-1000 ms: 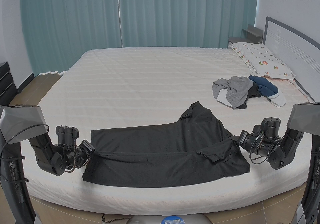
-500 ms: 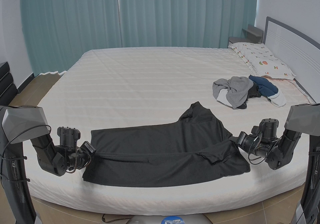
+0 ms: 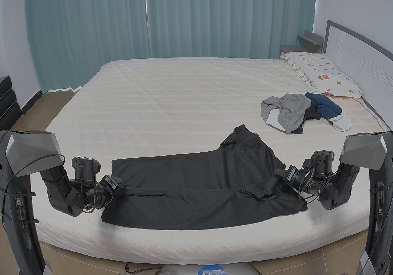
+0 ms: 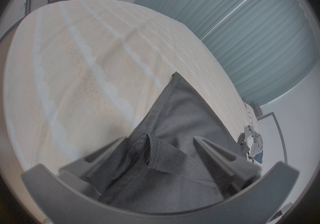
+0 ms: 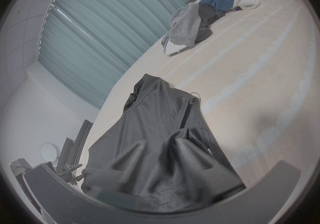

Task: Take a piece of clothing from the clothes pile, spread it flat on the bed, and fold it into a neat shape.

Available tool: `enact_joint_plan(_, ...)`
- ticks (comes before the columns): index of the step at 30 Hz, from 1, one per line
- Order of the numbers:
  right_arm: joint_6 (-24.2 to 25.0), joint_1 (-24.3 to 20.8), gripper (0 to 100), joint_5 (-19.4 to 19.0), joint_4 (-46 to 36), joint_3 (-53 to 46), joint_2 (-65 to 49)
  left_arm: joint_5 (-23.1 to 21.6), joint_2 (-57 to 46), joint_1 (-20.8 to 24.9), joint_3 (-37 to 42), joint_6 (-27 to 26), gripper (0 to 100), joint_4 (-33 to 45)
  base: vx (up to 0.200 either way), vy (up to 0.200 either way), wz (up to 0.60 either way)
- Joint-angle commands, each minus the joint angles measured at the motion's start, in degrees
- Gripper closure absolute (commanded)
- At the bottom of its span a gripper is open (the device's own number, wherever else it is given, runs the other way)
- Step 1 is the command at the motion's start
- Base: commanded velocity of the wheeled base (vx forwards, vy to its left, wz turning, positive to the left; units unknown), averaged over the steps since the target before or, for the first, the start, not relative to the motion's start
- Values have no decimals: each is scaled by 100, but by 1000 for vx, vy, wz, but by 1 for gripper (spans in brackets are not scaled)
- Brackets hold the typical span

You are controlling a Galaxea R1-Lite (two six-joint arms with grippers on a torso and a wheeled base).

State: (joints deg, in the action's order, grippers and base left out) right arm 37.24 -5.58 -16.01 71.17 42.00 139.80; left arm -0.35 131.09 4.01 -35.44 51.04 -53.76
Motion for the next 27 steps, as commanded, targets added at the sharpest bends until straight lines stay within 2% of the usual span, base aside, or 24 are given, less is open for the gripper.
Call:
enact_joint_plan(1, 11, 31, 0, 1, 143, -7, 91, 0, 14, 3, 2, 2, 0, -29, 0, 0, 0)
enact_joint_plan(7, 301, 93, 0, 80, 134, -280, -542, 0, 14, 3, 11, 11, 0, -38, 0, 0, 0)
enact_joint_plan(13, 732, -338, 0, 247, 90, -1255, -1289, -114, -48, -58, 2, 37, 0, 24, 0, 0, 0)
enact_joint_plan(19, 1453, -892, 0, 897, 73, -1396, -1166, -123, -39, -76, 2, 46, 0, -3, 0, 0, 0)
enact_joint_plan(27, 1620, -1024, 0, 1196, 73, -1220, -656, -114, -13, -67, 11, 37, 0, -38, 0, 0, 0)
